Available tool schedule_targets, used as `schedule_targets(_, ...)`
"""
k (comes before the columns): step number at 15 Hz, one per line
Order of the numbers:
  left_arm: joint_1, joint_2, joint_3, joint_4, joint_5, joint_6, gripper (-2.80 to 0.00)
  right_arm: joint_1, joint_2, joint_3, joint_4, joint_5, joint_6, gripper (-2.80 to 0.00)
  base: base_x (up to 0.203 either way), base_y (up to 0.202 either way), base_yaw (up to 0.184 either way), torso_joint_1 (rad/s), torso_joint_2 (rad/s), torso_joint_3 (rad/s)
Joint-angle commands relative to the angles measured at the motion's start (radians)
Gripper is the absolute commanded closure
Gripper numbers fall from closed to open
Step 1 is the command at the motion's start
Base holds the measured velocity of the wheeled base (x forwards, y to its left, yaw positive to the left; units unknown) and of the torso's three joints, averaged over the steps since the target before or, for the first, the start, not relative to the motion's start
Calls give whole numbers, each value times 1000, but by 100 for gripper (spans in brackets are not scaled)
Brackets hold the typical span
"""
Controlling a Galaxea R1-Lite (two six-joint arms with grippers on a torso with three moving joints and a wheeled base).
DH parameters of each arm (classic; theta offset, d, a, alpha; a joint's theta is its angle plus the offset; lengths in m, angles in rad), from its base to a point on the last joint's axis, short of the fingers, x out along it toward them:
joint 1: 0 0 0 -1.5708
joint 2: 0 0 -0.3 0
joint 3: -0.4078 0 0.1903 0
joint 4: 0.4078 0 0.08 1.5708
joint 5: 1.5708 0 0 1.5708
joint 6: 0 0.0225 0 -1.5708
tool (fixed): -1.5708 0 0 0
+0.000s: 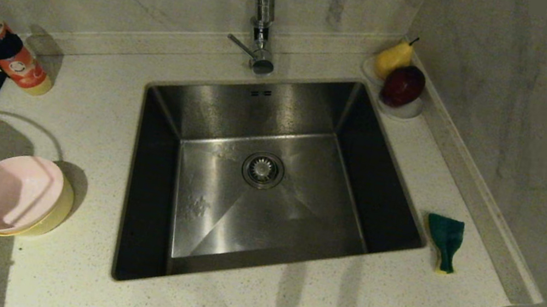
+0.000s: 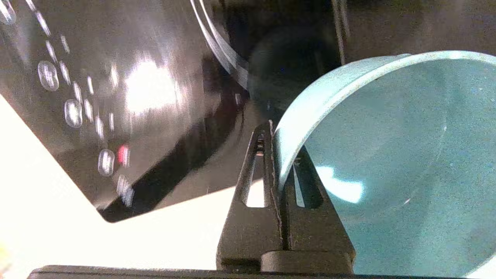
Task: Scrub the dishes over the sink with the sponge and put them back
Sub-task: Place the bowl on the bowl
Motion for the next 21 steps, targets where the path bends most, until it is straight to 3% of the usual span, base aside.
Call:
schedule_targets(1, -33, -112, 23, 61, -35, 120, 0, 0, 1, 0, 0, 0, -1, 0, 0, 0, 0, 0, 0, 0)
schedule_targets(4, -120, -188, 83, 85, -37, 248, 0, 0, 1, 0, 0, 0, -1, 0, 0, 0, 0, 0, 0, 0)
schedule_targets(9, -292, -334, 201, 87, -26, 375, 0, 0, 1, 0, 0, 0, -1, 0, 0, 0, 0, 0, 0, 0)
schedule_targets(11, -362, -367, 243, 86, 8, 412, 0, 0, 1, 0, 0, 0, -1, 0, 0, 0, 0, 0, 0, 0)
schedule_targets(14, -467, -408, 356, 74, 112, 482, 0, 0, 1, 0, 0, 0, -1, 0, 0, 0, 0, 0, 0, 0)
schedule_targets(16, -506, -423, 427, 38, 156, 505, 0, 0, 1, 0, 0, 0, -1, 0, 0, 0, 0, 0, 0, 0)
schedule_targets(21, -543, -436, 623, -171, 257, 510, 0, 0, 1, 0, 0, 0, -1, 0, 0, 0, 0, 0, 0, 0)
